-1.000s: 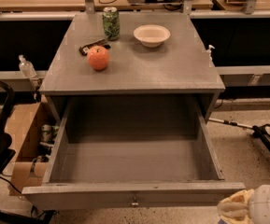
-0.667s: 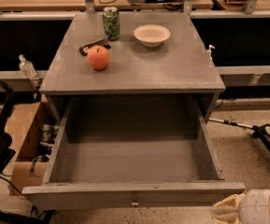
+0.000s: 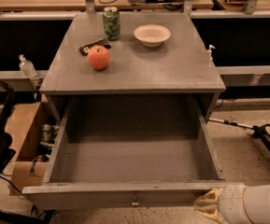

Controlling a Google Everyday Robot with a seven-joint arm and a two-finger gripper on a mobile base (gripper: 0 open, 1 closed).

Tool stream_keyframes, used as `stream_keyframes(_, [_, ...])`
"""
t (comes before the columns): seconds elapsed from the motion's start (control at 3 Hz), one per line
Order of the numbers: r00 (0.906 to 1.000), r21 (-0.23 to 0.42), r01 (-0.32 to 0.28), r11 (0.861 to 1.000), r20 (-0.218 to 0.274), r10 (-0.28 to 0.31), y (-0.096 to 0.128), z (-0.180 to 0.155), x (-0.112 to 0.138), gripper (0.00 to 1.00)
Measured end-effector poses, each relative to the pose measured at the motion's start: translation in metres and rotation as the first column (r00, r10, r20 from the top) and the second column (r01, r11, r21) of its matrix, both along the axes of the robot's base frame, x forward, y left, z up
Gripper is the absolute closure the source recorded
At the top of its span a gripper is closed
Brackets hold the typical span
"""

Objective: Close top drawer

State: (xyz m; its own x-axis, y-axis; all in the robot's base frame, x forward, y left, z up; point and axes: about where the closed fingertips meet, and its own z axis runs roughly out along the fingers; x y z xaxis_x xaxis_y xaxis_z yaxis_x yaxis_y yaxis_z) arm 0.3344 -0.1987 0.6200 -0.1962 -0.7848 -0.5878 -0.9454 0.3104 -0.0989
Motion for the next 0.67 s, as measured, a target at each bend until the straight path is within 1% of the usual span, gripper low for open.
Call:
stream_keyframes(0.33, [0.9999,-0.015,-0.007,1.000,0.012,0.008,0.001,-0.005,0.020,1.00])
stream_keyframes(0.67, [0.9998,-0.043,-0.015,0.999,0.011,0.015,0.005,-0.011,0.050,1.00])
